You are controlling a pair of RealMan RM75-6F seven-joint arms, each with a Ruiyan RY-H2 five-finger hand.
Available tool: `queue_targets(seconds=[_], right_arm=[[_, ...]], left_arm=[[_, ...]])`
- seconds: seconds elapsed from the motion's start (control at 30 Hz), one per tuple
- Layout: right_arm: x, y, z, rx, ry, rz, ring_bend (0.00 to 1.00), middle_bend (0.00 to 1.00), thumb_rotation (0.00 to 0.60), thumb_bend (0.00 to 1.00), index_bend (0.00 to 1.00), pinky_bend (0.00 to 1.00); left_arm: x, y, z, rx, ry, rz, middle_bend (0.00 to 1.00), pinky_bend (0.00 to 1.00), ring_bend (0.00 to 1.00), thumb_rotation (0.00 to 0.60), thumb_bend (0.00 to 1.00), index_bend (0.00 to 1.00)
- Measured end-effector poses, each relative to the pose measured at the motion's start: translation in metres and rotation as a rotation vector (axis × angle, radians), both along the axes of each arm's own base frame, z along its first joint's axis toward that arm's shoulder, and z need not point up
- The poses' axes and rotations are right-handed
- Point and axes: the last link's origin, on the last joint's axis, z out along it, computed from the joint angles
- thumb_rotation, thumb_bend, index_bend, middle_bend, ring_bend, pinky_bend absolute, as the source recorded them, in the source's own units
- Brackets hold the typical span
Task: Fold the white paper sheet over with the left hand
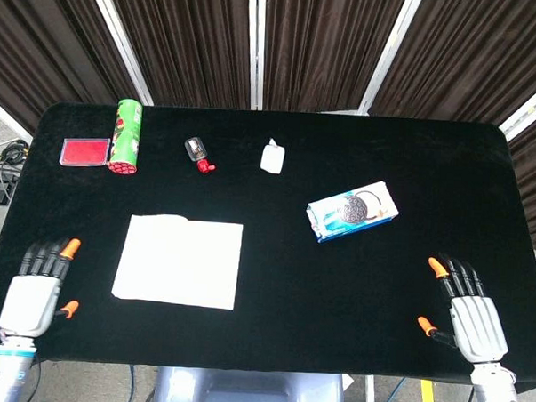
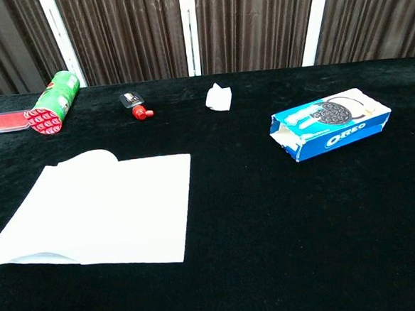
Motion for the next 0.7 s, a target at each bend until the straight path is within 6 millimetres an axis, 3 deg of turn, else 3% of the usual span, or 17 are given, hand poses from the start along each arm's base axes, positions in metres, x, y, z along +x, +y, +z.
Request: queue_targets(seconds=[0.23, 0.7], right_arm=[[-0.001, -0.001, 0.001, -0.002, -0.007, -0.008, 0.00, 0.00, 0.600, 0.08, 0.00, 0.00], [0.000, 0.000, 0.002, 0.002, -0.015, -0.005, 0.00, 0.00, 0.600, 0.09, 0.00, 0.00]], left_arm=[[0.003, 0.006, -0.038, -0.090, 0.036, -0.029, 0.00, 0.00, 0.00, 0.600, 0.25, 0.00], [0.018, 0.025, -0.086, -0.149, 0.049, -0.092, 0.00, 0.00, 0.00, 0.600, 0.27, 0.00]])
